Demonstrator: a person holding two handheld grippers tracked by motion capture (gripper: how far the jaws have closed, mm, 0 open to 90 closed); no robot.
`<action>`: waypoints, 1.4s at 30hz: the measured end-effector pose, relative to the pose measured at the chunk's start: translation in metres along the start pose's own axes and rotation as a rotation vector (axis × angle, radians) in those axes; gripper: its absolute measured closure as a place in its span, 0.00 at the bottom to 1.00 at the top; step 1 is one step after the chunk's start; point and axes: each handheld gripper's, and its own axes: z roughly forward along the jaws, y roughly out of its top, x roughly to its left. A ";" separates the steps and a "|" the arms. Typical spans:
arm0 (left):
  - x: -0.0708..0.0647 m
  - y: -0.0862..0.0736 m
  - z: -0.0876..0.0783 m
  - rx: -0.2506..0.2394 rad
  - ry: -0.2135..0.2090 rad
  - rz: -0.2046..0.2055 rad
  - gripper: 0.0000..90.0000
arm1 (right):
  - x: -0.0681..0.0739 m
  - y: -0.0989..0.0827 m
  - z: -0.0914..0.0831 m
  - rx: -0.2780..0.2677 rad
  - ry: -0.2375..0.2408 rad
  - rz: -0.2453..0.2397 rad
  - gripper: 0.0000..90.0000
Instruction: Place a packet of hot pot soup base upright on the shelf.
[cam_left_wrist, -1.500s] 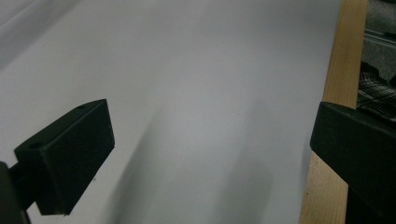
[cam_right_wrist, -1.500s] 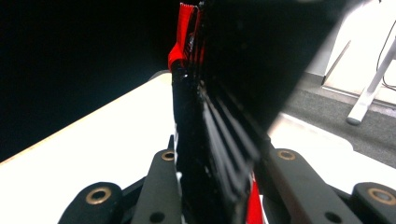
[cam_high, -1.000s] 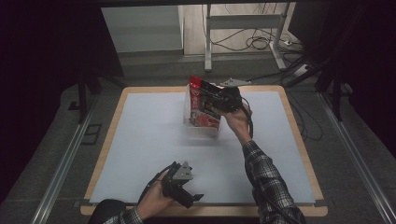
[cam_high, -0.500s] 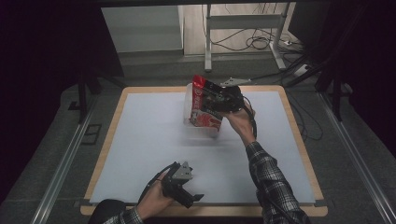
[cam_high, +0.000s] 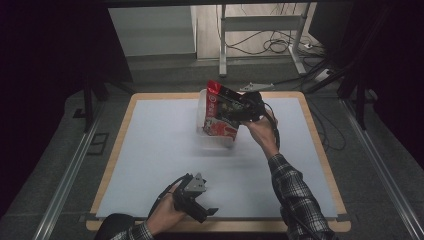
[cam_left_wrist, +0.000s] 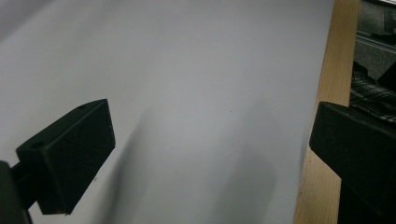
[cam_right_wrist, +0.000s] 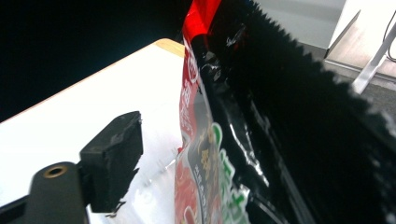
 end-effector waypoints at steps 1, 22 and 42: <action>0.000 0.000 0.000 -0.001 0.000 0.000 0.00 | 0.000 0.000 -0.001 0.000 0.003 0.001 0.19; 0.000 0.000 0.000 -0.012 -0.010 -0.012 0.00 | 0.007 -0.010 -0.031 -0.001 -0.008 -0.003 0.08; 0.000 0.000 0.000 -0.012 -0.013 -0.010 0.00 | 0.018 -0.043 -0.055 0.012 -0.017 -0.004 0.03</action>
